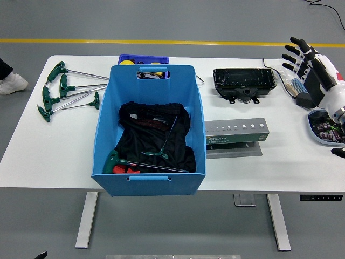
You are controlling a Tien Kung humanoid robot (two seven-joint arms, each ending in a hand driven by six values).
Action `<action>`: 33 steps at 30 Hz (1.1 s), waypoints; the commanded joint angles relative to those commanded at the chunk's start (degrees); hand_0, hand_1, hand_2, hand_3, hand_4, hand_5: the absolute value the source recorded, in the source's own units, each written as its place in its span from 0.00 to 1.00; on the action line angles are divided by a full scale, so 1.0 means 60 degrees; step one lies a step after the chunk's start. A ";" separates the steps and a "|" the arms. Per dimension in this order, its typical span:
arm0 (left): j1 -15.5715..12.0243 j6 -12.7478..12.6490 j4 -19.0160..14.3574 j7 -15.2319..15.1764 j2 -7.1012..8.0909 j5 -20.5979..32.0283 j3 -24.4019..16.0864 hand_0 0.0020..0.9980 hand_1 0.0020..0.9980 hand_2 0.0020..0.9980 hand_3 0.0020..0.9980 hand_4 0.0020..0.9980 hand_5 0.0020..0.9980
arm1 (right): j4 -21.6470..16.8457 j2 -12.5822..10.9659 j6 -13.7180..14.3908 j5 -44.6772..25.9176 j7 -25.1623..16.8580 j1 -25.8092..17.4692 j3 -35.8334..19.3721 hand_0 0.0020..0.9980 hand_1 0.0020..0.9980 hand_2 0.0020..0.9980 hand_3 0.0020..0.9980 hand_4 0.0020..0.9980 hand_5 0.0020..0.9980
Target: Lift tool from toolbox,place it in box,lift tool from toolbox,place it in box
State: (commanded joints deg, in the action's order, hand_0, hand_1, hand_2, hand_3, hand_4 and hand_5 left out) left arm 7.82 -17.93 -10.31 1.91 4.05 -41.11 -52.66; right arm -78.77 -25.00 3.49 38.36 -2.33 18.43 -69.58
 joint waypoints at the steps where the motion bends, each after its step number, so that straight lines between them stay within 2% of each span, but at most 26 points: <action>1: 0.0003 0.0000 0.0000 -0.0005 -0.0002 0.0007 -0.0001 0.72 0.72 0.75 0.64 0.63 0.52 | -0.0051 0.0058 -0.0029 -0.0033 0.0014 -0.0197 -0.0132 0.92 0.88 0.90 0.92 1.00 0.87; 6: 0.0028 0.0008 0.0000 -0.0015 0.0001 -0.0002 -0.0001 0.71 0.72 0.75 0.64 0.63 0.52 | -0.0257 0.0721 -0.0160 0.0458 0.0087 -0.1151 -0.1027 0.92 0.88 0.89 0.91 1.00 0.88; 10: 0.0043 0.0016 0.0000 -0.0027 0.0016 0.0016 0.0022 0.71 0.72 0.75 0.64 0.63 0.52 | -0.0393 0.1246 -0.0345 0.0919 0.0206 -0.1592 -0.1607 0.92 0.88 0.89 0.91 1.00 0.90; 18: 0.0018 0.0027 0.0000 -0.0006 0.0028 -0.0071 -0.0055 0.71 0.72 0.75 0.64 0.63 0.52 | -0.0462 0.2133 -0.0606 0.1837 0.0423 -0.1997 -0.2569 0.92 0.88 0.89 0.91 1.00 0.91; 22: 0.0007 0.0038 0.0000 0.0014 0.0038 -0.0146 -0.0085 0.71 0.72 0.75 0.64 0.63 0.52 | -0.0407 0.2327 -0.0725 0.2121 0.0526 -0.2040 -0.2699 0.92 0.87 0.89 0.91 1.00 0.92; 33: -0.0050 0.0053 0.0000 0.0042 0.0065 -0.0283 -0.0152 0.71 0.72 0.75 0.64 0.63 0.52 | -0.0339 0.2405 -0.0750 0.2259 0.0540 -0.2038 -0.2572 0.92 0.87 0.89 0.91 1.00 0.93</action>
State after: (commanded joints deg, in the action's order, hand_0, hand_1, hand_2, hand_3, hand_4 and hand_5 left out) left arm 7.52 -17.61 -10.31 2.16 4.44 -42.80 -53.58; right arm -80.80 -10.56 -1.01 51.92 0.91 6.20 -85.01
